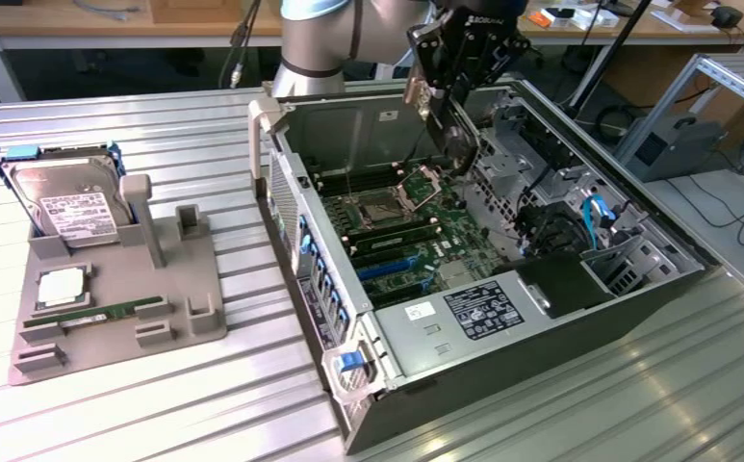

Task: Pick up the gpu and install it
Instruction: 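Pick up the gpu and move the gpu toward the slot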

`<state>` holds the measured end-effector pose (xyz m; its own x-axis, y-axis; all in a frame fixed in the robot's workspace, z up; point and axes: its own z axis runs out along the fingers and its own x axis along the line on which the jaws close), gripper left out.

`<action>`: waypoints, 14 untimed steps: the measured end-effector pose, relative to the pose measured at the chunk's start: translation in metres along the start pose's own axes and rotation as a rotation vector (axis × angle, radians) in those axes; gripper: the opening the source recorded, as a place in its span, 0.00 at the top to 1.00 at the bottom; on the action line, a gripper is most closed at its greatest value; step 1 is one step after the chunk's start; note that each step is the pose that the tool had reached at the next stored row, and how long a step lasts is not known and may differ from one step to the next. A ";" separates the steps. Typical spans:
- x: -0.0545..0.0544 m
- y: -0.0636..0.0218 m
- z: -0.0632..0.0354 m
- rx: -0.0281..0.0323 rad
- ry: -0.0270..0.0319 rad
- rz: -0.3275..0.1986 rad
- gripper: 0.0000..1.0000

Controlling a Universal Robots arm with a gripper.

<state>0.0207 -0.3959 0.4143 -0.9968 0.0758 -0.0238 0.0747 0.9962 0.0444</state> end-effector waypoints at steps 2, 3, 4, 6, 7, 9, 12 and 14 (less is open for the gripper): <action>0.004 -0.0003 0.0011 0.0003 0.0000 0.000 0.73; 0.004 -0.0003 0.0020 0.0005 0.0001 0.000 0.73; 0.003 -0.0003 0.0033 0.0009 0.0001 0.000 0.73; -0.011 0.0003 0.0128 0.0017 -0.0001 0.000 0.73; -0.011 0.0002 0.0162 0.0016 0.0000 0.000 0.73; -0.011 0.0000 0.0208 0.0016 0.0000 0.000 0.73; -0.011 -0.0002 0.0248 0.0016 0.0000 0.000 0.73; -0.011 -0.0004 0.0280 0.0017 0.0000 0.000 0.73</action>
<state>0.0321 -0.3959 0.3866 -0.9968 0.0760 -0.0238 0.0750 0.9963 0.0428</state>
